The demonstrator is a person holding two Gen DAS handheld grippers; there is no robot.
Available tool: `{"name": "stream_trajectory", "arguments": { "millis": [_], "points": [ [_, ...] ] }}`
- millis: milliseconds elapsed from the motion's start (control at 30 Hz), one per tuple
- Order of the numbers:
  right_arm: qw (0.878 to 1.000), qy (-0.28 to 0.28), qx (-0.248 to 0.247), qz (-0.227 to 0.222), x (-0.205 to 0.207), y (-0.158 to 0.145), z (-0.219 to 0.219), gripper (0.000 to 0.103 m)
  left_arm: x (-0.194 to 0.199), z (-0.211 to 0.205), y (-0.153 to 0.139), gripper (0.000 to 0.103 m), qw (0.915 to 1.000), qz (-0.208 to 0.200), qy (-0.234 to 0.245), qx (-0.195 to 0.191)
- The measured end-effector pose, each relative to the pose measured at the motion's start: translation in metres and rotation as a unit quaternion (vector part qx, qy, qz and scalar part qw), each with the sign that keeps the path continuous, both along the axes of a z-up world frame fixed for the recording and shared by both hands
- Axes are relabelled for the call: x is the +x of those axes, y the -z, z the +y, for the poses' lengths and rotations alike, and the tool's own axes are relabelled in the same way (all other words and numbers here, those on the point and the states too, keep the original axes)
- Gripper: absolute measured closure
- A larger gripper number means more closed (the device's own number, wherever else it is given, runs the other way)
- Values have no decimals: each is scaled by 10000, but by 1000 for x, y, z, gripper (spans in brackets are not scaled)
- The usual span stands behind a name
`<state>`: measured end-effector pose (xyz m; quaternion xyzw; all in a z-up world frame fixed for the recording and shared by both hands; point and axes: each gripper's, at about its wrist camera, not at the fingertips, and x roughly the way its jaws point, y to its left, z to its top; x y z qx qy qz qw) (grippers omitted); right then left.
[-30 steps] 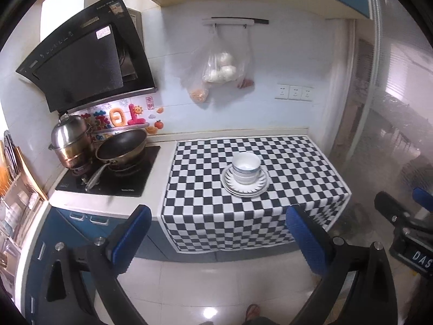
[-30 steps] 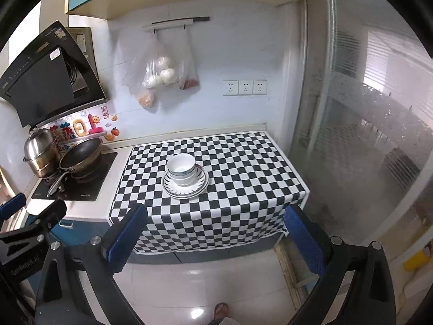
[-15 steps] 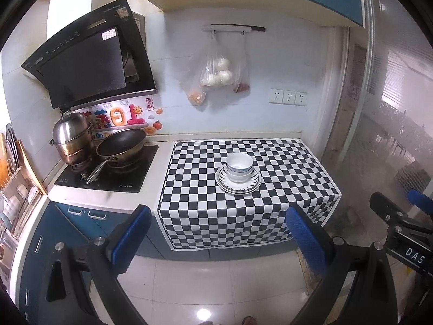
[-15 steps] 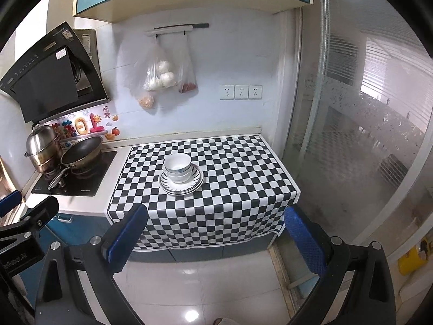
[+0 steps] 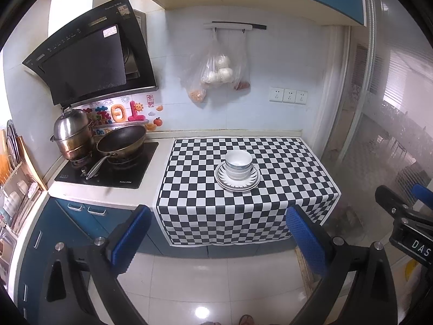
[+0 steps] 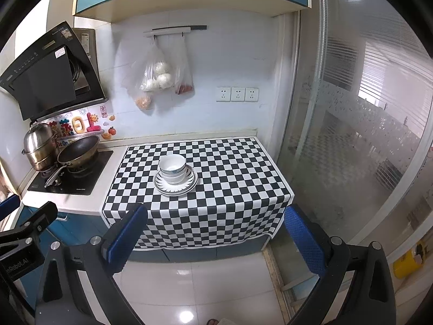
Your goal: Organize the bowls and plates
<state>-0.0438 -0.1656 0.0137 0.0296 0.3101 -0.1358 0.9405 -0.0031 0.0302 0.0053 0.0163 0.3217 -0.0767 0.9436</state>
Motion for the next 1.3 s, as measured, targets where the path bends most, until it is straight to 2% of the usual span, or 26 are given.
{"name": "stream_trajectory", "arguments": {
  "millis": [1300],
  "points": [
    [9999, -91, 89, 13, 9, 2, 7, 0, 12, 2, -4, 1, 9999, -43, 21, 156]
  ]
}}
